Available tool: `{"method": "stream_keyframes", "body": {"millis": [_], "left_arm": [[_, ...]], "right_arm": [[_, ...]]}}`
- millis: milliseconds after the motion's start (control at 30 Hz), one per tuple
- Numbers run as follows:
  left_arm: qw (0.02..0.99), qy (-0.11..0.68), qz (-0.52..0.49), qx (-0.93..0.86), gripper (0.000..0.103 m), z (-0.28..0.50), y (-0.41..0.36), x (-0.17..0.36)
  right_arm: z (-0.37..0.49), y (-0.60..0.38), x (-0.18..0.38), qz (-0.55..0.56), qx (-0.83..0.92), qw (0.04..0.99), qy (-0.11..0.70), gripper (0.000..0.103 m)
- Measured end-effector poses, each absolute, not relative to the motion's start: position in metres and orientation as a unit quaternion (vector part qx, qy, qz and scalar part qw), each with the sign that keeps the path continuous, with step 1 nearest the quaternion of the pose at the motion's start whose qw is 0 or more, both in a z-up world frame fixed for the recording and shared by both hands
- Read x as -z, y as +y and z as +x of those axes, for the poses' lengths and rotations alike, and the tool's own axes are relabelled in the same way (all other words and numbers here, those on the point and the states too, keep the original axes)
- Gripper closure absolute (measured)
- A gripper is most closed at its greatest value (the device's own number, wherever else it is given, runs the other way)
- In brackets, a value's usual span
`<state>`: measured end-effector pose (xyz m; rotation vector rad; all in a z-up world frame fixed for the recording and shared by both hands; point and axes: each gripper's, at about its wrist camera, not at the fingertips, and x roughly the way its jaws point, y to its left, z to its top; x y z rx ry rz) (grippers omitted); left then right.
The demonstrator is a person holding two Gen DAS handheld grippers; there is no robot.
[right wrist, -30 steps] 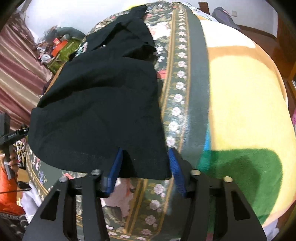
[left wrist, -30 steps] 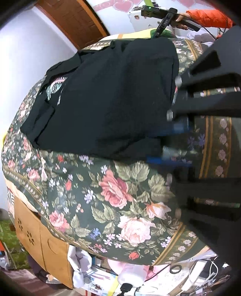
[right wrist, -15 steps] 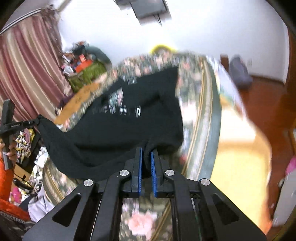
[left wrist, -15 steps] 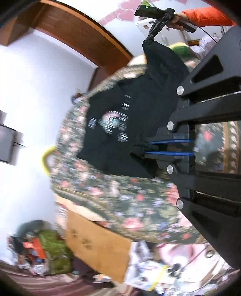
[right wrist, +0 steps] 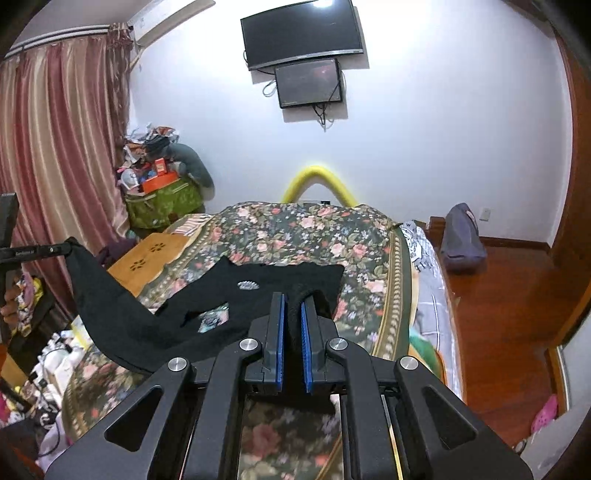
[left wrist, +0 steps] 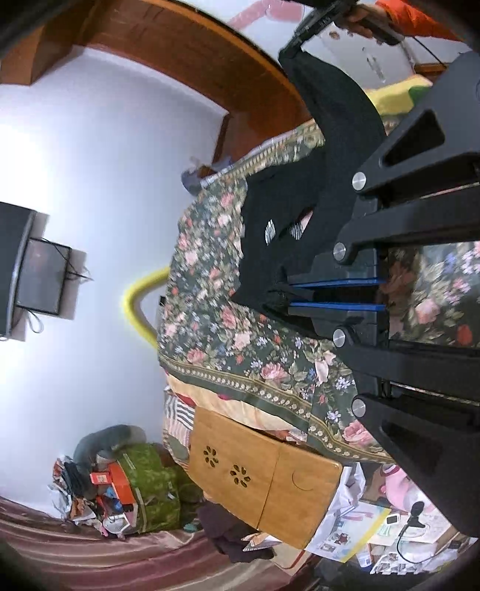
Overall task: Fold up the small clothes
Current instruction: 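Lift the hem with both grippers and fold it toward the collar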
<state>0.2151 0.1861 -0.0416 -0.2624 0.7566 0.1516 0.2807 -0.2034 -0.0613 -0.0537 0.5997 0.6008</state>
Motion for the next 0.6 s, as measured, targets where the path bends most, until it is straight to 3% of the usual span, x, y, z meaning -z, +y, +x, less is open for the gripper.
{"method": "stream_keyframes", "body": {"millis": [600], "left_arm": [[0.868,0.446,-0.154,-0.152,0.097,0.442,0.263,0.168]], "right_arm": [[0.471,-0.149,0.124,-0.024,-0.221,0.907,0.358,0.097]]}}
